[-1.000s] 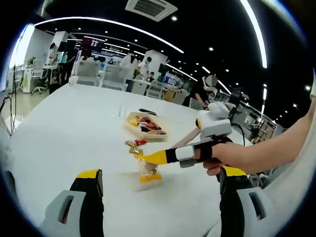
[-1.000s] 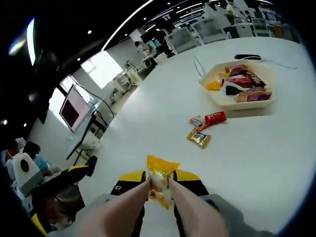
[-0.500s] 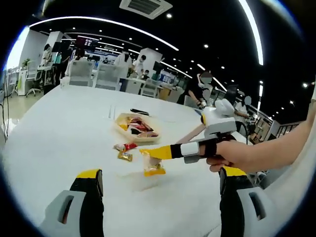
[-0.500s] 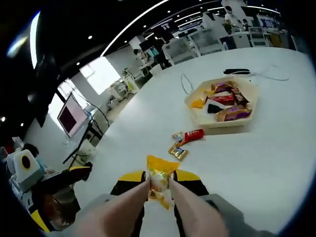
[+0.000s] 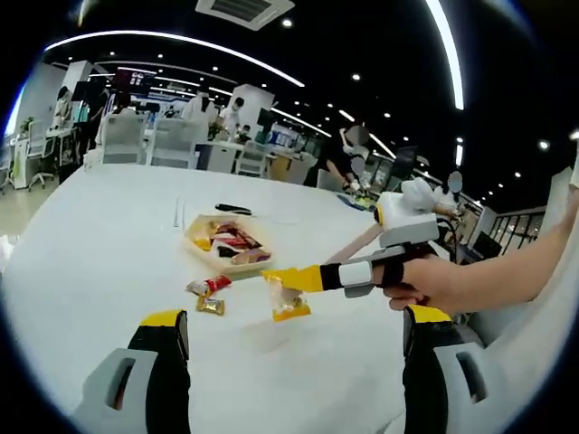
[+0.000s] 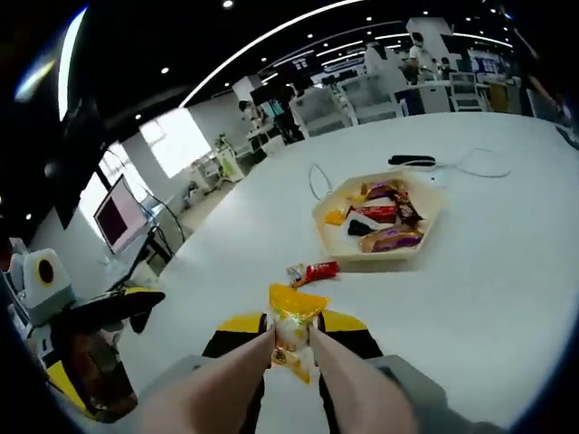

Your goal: Place the target food into the container with the food tongs after gripping and lifting it, then release it inside without dropping or visibly crushing the food.

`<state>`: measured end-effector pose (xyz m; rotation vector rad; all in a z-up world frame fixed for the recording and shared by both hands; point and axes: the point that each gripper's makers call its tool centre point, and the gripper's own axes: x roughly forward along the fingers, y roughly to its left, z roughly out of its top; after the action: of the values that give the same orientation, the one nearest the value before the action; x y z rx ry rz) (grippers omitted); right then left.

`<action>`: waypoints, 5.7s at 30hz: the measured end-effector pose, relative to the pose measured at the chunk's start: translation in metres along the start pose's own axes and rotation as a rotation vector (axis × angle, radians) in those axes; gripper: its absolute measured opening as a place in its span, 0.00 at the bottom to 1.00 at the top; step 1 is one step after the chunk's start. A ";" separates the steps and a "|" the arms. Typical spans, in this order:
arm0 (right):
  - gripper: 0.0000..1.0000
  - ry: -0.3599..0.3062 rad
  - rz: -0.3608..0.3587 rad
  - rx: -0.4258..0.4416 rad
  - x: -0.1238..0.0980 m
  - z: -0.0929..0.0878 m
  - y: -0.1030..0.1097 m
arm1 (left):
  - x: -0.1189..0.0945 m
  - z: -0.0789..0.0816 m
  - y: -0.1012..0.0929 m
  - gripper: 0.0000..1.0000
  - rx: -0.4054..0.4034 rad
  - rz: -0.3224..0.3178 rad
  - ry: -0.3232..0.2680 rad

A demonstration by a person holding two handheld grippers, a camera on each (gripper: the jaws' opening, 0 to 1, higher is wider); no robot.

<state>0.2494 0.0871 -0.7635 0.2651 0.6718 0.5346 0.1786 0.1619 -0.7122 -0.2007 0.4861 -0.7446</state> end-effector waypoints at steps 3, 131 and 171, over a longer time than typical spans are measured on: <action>0.21 -0.009 -0.012 -0.016 -0.002 0.006 0.001 | 0.000 -0.001 0.006 0.99 -0.011 0.001 0.004; 0.22 -0.183 -0.186 -0.399 0.009 0.194 -0.071 | 0.017 0.018 0.038 0.99 -0.031 0.033 -0.008; 0.27 -0.180 -0.174 -0.238 0.044 0.187 -0.089 | 0.028 0.012 0.055 0.99 -0.071 0.061 0.011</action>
<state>0.4337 0.0249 -0.6804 0.0299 0.4459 0.4129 0.2349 0.1827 -0.7309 -0.2467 0.5270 -0.6697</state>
